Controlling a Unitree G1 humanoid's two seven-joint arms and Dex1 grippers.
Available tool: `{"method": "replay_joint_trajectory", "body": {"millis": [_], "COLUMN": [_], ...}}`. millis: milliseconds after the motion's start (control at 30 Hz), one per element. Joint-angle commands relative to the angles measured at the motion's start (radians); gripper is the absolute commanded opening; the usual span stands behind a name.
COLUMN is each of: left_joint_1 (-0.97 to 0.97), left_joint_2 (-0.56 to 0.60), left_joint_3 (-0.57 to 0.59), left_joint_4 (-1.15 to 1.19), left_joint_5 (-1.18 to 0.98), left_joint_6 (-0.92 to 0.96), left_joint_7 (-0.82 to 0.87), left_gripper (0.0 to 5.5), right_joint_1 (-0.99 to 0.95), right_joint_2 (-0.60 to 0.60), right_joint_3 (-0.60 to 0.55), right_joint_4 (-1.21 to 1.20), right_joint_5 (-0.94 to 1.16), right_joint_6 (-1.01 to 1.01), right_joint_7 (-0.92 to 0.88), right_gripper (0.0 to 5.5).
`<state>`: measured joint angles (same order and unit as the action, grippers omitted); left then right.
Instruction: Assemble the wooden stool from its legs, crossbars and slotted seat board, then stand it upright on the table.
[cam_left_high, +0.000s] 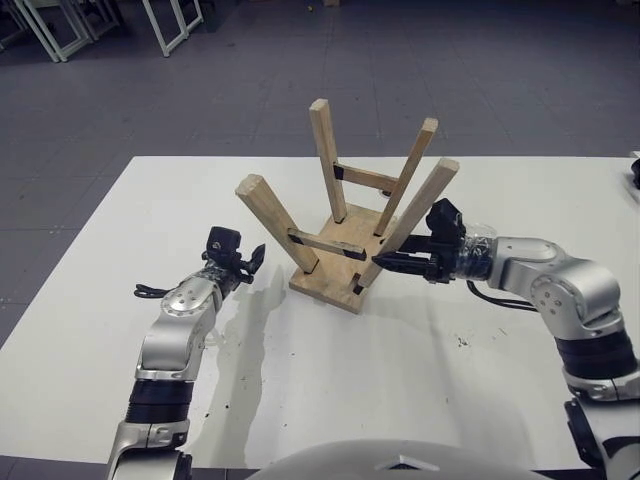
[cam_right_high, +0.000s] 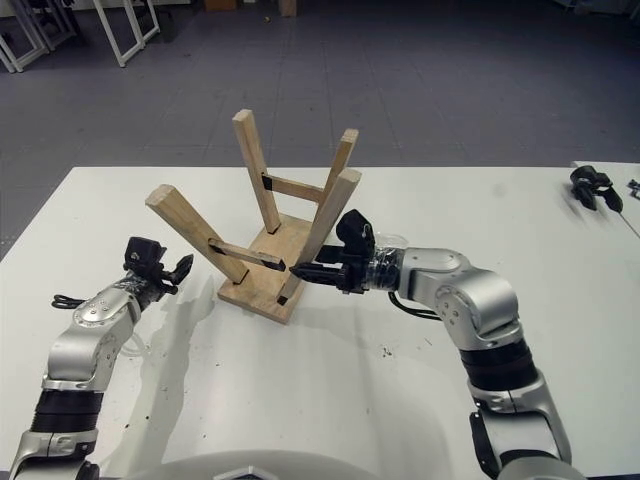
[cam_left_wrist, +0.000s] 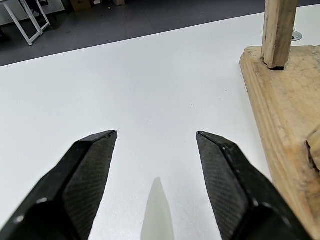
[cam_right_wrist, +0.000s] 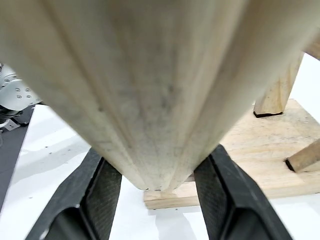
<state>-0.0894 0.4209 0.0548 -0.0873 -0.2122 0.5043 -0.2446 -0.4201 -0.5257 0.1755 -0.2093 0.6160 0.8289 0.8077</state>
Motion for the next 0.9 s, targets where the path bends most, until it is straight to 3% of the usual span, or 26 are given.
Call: {"method": "replay_joint_trajectory", "body": {"millis": [33, 200, 467, 600, 800, 900], "left_joint_1": [0.003, 0.049, -0.002, -0.092, -0.297, -0.356], "left_joint_2": [-0.002, 0.028, 0.103, 0.128, 0.122, 0.148], "left_joint_3": [0.002, 0.051, 0.267, 0.239, 0.188, 0.057], "left_joint_4": [-0.021, -0.124, -0.295, -0.420, -0.576, -0.603], "left_joint_5": [0.011, 0.009, 0.023, -0.002, -0.112, -0.078], "left_joint_6": [0.016, 0.038, 0.047, 0.070, 0.277, 0.324], "left_joint_7": [-0.013, -0.012, 0.051, 0.021, 0.024, 0.006], "left_gripper": [2.93, 2.93, 2.93, 2.93, 2.93, 2.93], "right_joint_1": [-0.023, -0.045, -0.008, 0.013, 0.049, 0.051], "right_joint_2": [0.050, 0.087, 0.070, 0.097, 0.105, 0.121], "right_joint_3": [0.053, 0.081, 0.112, 0.118, 0.119, 0.128], "right_joint_4": [0.131, 0.256, 0.173, 0.159, 0.157, 0.160], "right_joint_5": [-0.082, -0.166, -0.297, -0.316, -0.361, -0.376], "right_joint_6": [-0.078, -0.175, -0.280, -0.274, -0.327, -0.336], "right_joint_7": [0.012, 0.026, -0.021, -0.053, -0.084, -0.098], "right_gripper": [2.02, 2.02, 2.02, 2.02, 2.02, 2.02]}}
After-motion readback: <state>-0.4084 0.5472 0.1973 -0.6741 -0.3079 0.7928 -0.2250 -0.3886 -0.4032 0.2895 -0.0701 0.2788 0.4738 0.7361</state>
